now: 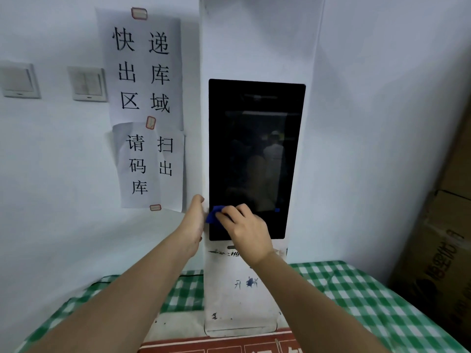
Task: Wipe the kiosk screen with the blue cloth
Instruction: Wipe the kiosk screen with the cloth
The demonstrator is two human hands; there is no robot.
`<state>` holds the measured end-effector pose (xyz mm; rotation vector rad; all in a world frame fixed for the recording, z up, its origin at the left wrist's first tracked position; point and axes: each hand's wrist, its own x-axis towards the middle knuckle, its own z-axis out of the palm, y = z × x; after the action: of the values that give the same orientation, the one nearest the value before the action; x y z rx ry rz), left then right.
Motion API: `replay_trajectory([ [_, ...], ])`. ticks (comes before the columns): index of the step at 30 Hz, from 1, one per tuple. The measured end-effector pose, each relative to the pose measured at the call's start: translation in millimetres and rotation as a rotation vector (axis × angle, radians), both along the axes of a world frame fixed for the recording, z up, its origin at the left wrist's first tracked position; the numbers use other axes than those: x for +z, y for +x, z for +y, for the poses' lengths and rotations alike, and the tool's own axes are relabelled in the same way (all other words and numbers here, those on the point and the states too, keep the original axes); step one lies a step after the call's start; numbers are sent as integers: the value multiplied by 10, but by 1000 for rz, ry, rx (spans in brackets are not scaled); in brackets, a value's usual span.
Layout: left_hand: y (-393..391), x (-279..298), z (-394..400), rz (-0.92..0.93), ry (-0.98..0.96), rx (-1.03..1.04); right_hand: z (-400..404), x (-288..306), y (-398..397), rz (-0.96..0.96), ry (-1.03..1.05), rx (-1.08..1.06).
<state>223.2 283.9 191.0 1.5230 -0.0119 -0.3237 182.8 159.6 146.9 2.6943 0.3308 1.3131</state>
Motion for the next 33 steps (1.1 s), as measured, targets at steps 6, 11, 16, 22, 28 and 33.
replay_trajectory([
  [6,27,-48,16,2,-34,-16,-16,-364,-56,157,-56,18],
  [11,14,-73,53,-6,-60,-28,-13,-154,-108,136,-71,57],
  [16,17,-100,74,-13,-74,-29,69,160,-19,23,30,-10],
  [22,-3,-59,98,-6,-85,-50,104,-260,-28,107,-6,37],
  [28,-30,-50,147,12,-74,-71,-6,-566,-82,251,-72,50],
  [33,-7,-62,133,-4,-83,-51,86,-40,-57,48,25,63],
])
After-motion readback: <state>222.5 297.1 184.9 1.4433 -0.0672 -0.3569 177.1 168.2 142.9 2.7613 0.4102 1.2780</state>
